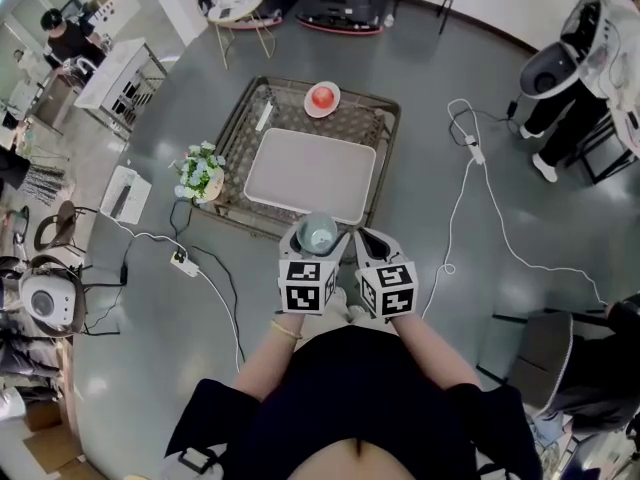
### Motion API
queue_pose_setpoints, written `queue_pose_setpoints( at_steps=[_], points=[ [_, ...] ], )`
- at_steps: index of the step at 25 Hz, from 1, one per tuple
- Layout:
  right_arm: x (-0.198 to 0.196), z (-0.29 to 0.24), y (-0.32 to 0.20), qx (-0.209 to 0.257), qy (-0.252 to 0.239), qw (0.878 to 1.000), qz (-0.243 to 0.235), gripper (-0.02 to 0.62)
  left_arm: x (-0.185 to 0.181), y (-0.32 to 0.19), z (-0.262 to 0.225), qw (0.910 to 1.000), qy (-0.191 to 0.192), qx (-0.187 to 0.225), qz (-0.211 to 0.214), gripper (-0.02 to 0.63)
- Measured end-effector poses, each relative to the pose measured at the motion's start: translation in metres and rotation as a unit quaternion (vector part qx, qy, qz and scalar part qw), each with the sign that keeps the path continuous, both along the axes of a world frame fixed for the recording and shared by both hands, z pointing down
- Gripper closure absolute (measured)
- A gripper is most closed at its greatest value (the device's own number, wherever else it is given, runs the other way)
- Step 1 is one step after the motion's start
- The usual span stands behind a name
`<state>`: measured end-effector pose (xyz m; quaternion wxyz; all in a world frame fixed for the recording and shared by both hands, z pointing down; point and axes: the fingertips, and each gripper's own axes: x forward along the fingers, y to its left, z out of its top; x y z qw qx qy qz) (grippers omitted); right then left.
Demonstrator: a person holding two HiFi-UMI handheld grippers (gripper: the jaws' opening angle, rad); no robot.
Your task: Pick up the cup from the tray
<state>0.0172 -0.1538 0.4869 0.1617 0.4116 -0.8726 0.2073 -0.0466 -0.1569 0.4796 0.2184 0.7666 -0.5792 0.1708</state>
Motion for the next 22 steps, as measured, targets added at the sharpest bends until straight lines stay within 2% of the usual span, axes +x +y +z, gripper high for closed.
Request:
queue_pose_setpoints(
  at_steps=[22],
  points=[
    [-0.0004,-0.0027,0.0027,-0.002,0.007,1.0,0.005,0.586,0.0018,0.0004,-0.0039,1.0,-0.002,0.003,0.005,0.213]
  ],
)
